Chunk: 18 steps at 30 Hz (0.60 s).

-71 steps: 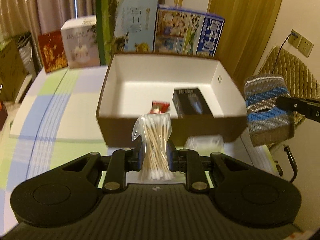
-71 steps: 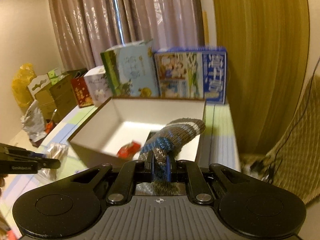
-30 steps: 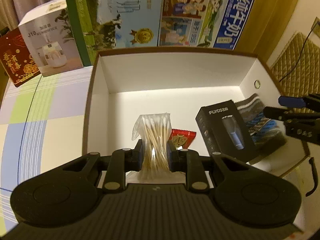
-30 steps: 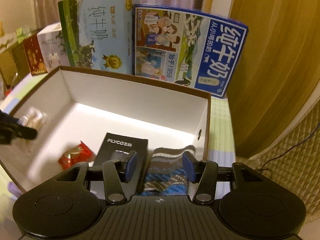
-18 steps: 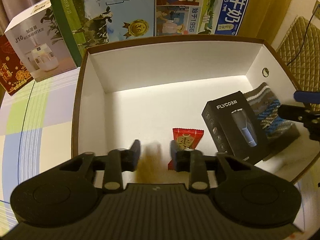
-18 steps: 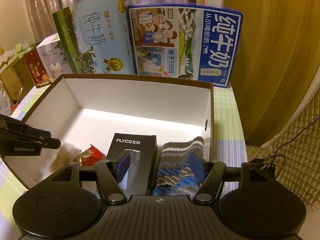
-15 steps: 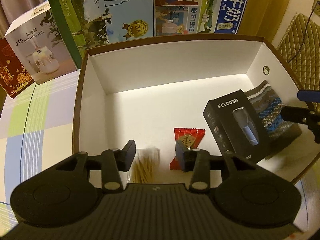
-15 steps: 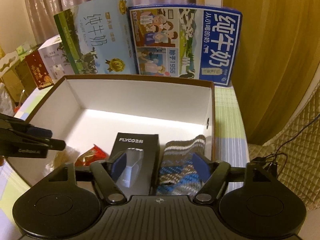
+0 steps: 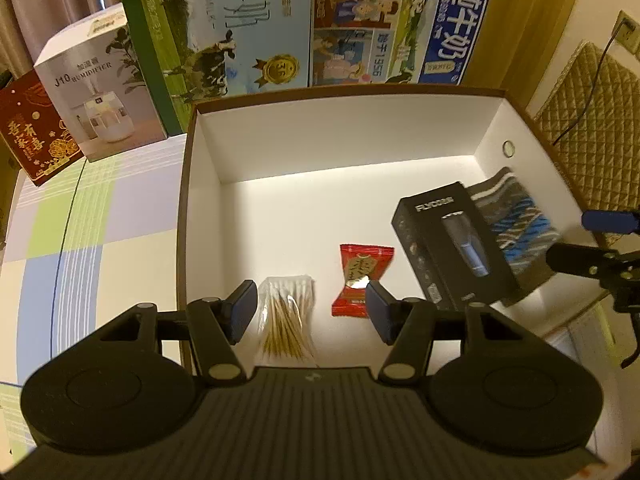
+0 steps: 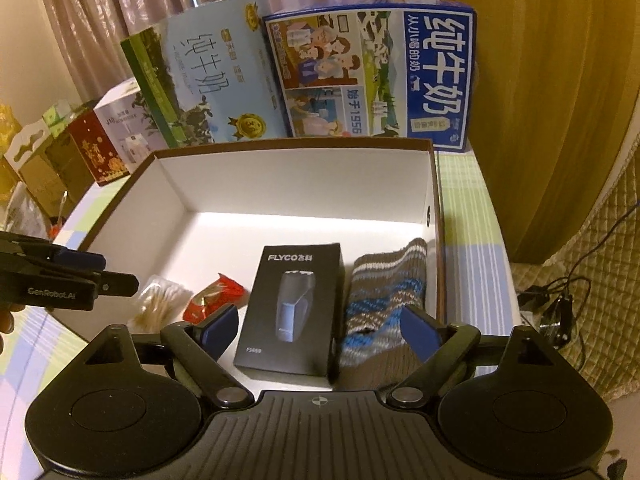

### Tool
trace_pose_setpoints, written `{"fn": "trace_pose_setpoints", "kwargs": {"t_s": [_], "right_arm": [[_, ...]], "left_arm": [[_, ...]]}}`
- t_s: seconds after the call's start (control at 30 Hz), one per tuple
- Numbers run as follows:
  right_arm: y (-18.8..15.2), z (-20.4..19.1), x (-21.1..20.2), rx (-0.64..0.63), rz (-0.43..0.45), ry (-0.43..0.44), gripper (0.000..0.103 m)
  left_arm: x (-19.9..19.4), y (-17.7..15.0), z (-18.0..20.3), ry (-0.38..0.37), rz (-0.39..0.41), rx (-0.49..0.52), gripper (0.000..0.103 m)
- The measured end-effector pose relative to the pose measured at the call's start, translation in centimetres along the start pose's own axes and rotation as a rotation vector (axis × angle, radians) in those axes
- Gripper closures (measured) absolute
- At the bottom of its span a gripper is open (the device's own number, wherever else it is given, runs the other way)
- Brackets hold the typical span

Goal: Organize objects
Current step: 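Release the swab bag with the left tool and withdraw both tools from the box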

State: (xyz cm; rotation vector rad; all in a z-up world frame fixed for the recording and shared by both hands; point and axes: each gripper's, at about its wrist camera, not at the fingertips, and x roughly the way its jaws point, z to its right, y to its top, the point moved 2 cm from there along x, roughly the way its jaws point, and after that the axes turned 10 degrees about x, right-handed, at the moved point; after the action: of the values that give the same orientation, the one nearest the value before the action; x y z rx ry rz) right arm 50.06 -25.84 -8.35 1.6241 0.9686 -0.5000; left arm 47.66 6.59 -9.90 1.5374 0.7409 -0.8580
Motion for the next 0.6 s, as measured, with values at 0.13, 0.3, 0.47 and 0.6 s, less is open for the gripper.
{"fn": "trace_pose_setpoints", "kwargs": {"t_s": [0.13, 0.3, 0.47, 0.6], "right_arm": [[-0.5, -0.1, -1.2, 0.016, 0.013, 0.010, 0.017], [-1.2, -0.4, -2.8, 0.033, 0.026, 0.027, 0.017], [-2.0, -0.7, -4.5, 0.052, 0.043, 0.038, 0.017], [-2.7, -1.1, -5.7, 0.063, 0.052, 0.051, 0.017]], "left_arm": [[-1.8, -0.4, 0.6, -0.016, 0.028, -0.005, 0.048], [-4.0, -0.9, 1.0, -0.025, 0.057, -0.017, 0.048], [-6.3, -1.7, 1.4, -0.027, 0.086, -0.025, 0.048], [-7.7, -2.5, 1.8, -0.030, 0.099, -0.029, 0.048]]}}
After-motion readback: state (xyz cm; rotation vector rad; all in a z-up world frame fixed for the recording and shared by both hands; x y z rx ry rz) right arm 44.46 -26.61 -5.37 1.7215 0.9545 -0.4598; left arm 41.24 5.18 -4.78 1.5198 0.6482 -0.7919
